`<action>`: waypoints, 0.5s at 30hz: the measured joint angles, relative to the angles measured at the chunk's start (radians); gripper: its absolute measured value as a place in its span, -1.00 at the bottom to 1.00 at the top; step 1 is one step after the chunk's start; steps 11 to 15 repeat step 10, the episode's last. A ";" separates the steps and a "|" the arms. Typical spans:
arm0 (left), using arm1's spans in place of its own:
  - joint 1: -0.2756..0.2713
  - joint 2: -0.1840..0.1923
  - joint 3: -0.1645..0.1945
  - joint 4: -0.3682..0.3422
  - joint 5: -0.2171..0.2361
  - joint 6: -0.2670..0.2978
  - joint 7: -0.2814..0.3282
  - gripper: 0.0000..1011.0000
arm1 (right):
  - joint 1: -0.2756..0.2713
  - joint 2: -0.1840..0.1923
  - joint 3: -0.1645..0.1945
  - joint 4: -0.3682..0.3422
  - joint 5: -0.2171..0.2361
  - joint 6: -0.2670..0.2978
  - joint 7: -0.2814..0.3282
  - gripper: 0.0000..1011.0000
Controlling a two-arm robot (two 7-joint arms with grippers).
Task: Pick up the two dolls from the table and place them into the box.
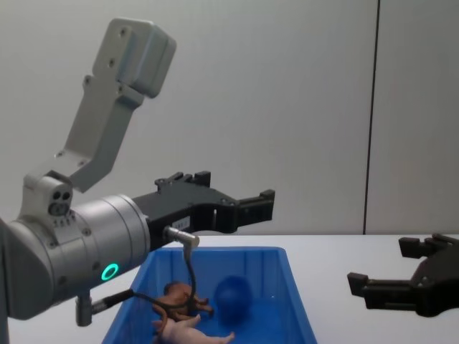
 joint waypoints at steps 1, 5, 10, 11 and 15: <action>0.000 0.000 0.000 0.000 -0.003 -0.004 -0.003 0.98 | 0.000 0.000 0.000 0.000 0.000 0.000 0.000 0.98; 0.005 0.003 -0.002 0.000 -0.019 -0.023 -0.011 0.98 | 0.000 0.000 0.000 0.000 0.000 0.000 0.000 0.98; 0.011 0.007 -0.006 -0.001 -0.033 -0.042 -0.018 0.98 | 0.000 0.000 0.000 0.000 0.000 0.000 0.000 0.98; 0.011 0.007 -0.006 -0.001 -0.033 -0.042 -0.018 0.98 | 0.000 0.000 0.000 0.000 0.000 0.000 0.000 0.98; 0.011 0.007 -0.006 -0.001 -0.033 -0.042 -0.018 0.98 | 0.000 0.000 0.000 0.000 0.000 0.000 0.000 0.98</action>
